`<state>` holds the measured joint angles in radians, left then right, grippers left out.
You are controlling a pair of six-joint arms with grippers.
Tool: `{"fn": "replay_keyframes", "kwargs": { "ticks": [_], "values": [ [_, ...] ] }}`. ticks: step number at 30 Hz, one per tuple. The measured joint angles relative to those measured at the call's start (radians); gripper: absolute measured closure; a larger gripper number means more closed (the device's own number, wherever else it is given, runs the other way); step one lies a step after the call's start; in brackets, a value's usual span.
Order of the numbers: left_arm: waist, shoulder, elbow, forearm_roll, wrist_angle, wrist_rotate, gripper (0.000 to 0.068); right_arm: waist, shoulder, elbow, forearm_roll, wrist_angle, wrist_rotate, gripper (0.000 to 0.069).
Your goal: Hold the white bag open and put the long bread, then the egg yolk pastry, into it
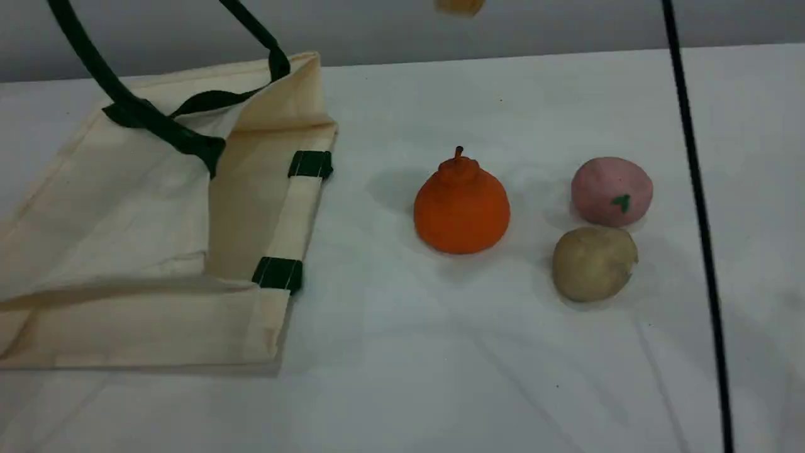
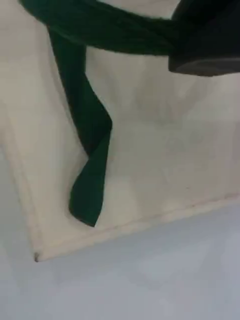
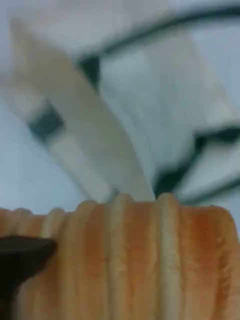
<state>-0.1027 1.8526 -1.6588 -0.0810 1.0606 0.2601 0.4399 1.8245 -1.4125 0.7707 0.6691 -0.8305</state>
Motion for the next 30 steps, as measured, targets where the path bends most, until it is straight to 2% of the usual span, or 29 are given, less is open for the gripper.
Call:
{"fn": "replay_keyframes", "kwargs": {
  "ticks": [2, 7, 15, 19, 23, 30],
  "values": [
    [0.0, 0.0, 0.0, 0.003, 0.0, 0.001, 0.0589, 0.0, 0.005, 0.0, 0.08, 0.083, 0.022, 0.0573],
    [0.0, -0.001, 0.0, 0.002, 0.004, 0.016, 0.0589, 0.0, 0.009, 0.0, 0.25, 0.206, 0.01, 0.0574],
    [0.0, -0.001, -0.001, 0.002, 0.064, 0.047, 0.0589, 0.0, 0.163, -0.001, 0.388, 0.239, 0.016, 0.0576],
    [0.0, -0.002, -0.012, 0.002, 0.098, 0.047, 0.0589, 0.0, 0.275, -0.001, 0.494, 0.272, -0.035, 0.0576],
    [0.0, -0.002, -0.093, -0.001, 0.166, 0.047, 0.0589, 0.0, 0.351, -0.001, 0.562, 0.278, -0.052, 0.0577],
    [0.0, -0.055, -0.237, -0.014, 0.165, 0.076, 0.0589, -0.03, 0.352, -0.041, 0.601, 0.333, -0.06, 0.058]
  ]
}}
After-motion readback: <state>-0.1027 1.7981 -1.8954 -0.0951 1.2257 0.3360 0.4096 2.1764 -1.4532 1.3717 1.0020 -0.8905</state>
